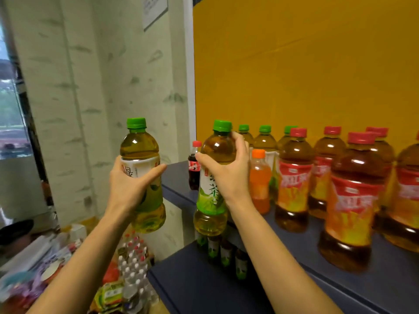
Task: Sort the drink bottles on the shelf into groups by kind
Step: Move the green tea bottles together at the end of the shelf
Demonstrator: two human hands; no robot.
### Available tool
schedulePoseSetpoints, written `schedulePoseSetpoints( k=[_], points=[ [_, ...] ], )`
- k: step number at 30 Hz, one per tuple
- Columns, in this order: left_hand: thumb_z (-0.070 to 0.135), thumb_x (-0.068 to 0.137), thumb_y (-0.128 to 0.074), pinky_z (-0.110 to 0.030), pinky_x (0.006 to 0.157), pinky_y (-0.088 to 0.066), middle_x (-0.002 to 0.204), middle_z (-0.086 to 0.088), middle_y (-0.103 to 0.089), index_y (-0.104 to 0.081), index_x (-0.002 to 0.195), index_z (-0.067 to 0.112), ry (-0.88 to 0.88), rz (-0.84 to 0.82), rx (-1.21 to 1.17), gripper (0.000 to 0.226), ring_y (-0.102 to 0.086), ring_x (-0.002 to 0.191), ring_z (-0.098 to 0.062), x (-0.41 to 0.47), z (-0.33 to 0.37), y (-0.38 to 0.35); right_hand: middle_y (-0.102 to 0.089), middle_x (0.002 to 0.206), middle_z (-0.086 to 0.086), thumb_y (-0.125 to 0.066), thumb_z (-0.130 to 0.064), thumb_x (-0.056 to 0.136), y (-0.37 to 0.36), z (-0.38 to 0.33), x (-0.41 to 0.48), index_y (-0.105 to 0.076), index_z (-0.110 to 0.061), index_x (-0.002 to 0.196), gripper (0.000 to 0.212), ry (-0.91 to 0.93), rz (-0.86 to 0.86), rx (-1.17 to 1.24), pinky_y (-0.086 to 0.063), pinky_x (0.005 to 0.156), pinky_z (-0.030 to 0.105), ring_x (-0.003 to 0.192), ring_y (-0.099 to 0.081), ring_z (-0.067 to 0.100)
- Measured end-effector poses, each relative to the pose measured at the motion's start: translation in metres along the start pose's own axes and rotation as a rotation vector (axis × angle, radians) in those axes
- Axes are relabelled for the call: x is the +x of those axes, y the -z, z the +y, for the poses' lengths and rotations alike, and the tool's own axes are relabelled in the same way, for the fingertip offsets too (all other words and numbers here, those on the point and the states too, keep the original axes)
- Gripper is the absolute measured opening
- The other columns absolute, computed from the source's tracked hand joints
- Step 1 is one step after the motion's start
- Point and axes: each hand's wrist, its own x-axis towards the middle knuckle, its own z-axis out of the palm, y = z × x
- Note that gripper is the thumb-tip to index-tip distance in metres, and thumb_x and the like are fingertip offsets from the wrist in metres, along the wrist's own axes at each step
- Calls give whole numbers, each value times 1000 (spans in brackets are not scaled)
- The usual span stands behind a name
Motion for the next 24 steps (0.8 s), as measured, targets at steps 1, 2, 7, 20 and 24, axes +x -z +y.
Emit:
schedulePoseSetpoints(
  k=[1,2,7,20,24],
  points=[
    [25,65,-78,-28,76,-50,100,3,-61,-50,118,17,10,-6,5,61,-60,89,-8,13,-11,0,-50,117,2,-83,-22,63,-11,10,7,-47,-22,122,69,6,0,2,-45,81,10,110,-50,15],
    [26,65,-78,-30,77,-51,103,0,-61,-49,120,16,15,-10,10,63,-60,91,-11,25,-21,0,-50,117,4,-83,-23,62,-21,20,14,-47,-24,120,68,13,2,6,-46,82,14,110,-51,17],
    [23,65,-79,-28,77,-50,106,-3,-58,-48,117,17,4,-14,45,61,-58,89,-8,76,-58,0,-49,116,2,-82,-25,62,-65,55,40,-47,-21,122,69,10,-20,-2,-42,77,4,108,-50,13],
    [20,72,-76,-15,67,-43,89,12,-51,-44,110,16,27,-131,-25,50,-51,81,0,185,-147,-36,-47,108,-2,-83,-19,64,-144,118,78,-50,-19,119,65,67,-52,-139,-41,76,3,97,-49,-7],
    [10,76,-70,-26,75,-47,101,-2,-55,-46,117,9,77,-220,-49,48,-54,92,-14,221,-176,-50,-47,106,-4,-83,-17,63,-171,137,91,-51,-16,121,66,84,7,-211,-36,74,-3,92,-43,-20]
  ],
)
